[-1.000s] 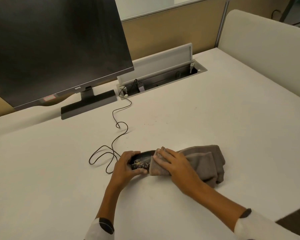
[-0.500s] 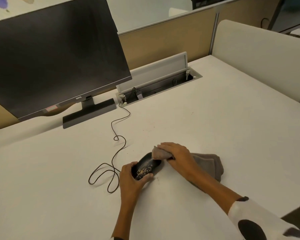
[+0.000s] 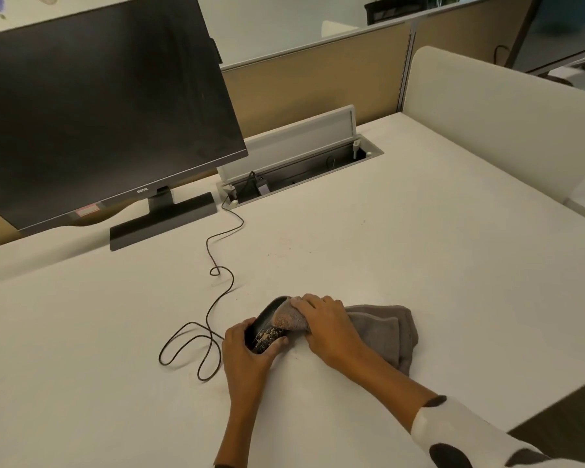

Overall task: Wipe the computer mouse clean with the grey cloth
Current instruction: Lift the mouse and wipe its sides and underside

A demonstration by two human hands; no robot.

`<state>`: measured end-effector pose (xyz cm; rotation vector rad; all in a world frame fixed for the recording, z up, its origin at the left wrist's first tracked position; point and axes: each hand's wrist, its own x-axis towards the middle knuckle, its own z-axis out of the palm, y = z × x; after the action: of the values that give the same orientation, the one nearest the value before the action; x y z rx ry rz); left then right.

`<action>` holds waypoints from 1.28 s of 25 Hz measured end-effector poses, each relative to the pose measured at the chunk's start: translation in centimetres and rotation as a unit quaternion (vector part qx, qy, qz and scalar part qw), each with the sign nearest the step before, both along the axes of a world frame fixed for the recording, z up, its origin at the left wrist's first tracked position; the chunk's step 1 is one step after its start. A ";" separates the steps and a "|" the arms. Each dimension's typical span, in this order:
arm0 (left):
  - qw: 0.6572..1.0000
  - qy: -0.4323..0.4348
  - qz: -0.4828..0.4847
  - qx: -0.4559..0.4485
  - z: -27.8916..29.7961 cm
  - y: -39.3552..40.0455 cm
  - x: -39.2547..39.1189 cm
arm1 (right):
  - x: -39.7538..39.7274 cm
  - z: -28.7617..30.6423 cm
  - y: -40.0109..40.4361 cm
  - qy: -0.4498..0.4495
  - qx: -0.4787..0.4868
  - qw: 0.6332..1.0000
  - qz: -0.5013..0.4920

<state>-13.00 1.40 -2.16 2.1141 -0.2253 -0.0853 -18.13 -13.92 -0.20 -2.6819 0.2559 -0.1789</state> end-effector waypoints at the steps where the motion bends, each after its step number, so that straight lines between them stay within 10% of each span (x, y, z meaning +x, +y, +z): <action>1: 1.000 0.006 0.006 -0.006 0.0 0.0 0.0 | -0.1 0.6 -0.4 0.020 0.023 1.000 0.002; 21: 1.000 -0.012 -0.015 0.007 0.4 0.7 -0.8 | -3.8 -1.2 0.6 -0.108 -0.032 0.977 0.182; 32: 0.998 0.015 -0.055 -0.029 -0.1 2.1 -0.9 | 2.0 2.5 -1.7 -0.107 0.199 0.973 0.036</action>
<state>-13.89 3.52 -2.26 2.0415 -0.3220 -0.1735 -16.10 -15.58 2.35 -2.2480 0.1128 -0.3515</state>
